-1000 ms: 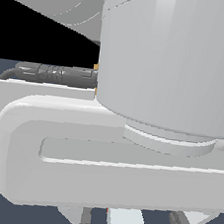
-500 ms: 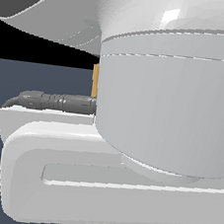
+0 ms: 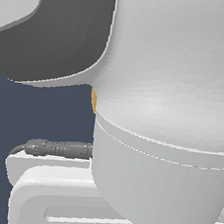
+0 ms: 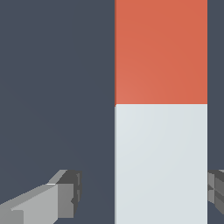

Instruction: Insert the peg into the horizontal hole in a box.

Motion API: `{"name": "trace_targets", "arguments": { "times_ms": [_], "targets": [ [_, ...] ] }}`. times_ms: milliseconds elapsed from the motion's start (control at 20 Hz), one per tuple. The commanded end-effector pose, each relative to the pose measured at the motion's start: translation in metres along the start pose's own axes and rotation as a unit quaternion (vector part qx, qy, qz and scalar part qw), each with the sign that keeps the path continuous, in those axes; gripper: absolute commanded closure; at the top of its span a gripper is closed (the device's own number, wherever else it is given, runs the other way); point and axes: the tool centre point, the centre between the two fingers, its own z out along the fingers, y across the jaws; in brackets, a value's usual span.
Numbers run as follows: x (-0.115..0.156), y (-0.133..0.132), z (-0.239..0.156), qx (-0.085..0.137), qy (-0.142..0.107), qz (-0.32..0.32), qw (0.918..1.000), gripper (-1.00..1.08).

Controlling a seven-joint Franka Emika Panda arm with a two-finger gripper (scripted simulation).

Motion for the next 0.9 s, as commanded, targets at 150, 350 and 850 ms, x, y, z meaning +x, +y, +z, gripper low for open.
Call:
{"name": "trace_targets", "arguments": {
  "times_ms": [150,350,850],
  "targets": [
    [0.0,0.001,0.0,-0.001,0.0,0.0,1.0,1.08],
    [0.0,0.001,0.0,-0.001,0.0,0.0,1.0,1.08],
    [0.025,0.006,-0.007,-0.001,0.0,-0.007,1.0,1.08]
  ]
}}
